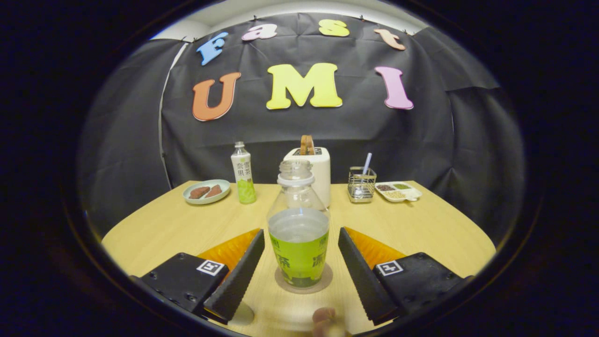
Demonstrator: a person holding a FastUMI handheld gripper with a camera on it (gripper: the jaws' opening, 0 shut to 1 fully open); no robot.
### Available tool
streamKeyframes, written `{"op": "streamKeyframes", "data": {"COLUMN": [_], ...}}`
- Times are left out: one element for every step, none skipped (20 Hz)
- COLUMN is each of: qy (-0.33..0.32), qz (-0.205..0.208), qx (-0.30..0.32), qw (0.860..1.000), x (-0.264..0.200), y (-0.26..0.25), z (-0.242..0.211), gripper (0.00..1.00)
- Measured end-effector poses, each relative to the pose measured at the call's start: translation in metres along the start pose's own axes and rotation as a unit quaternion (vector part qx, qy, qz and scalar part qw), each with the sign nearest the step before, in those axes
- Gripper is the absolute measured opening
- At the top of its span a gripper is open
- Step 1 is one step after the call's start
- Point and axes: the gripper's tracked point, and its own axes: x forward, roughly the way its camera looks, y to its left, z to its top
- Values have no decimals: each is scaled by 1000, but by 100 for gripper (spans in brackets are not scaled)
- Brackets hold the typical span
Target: Take the bottle from table, then pour the juice into the cup, finally place the bottle on the coaster
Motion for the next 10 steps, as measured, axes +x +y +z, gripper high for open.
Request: {"op": "streamKeyframes", "data": {"qy": [-3, -8, -10, -13, -19, -26, -36, -41, -45, -49], "qz": [1, 2, -5, -10, -12, -9, -5, -2, 1, -1], "qx": [1, -2, -7, -12, -16, -16, -13, -10, -5, -1], "qw": [1000, 1000, 1000, 1000, 1000, 999, 999, 999, 999, 999], "x": [-10, -21, -33, -46, -60, -74, -89, -105, -121, -139], "y": [-1, -2, -7, -13, -17, -18, -20, -23, -26, -30], "z": [3, 6, 9, 13, 18, 23, 30, 35, 40, 44], "gripper": [100, 100, 100, 100, 100, 100, 100, 100, 100, 100]}}
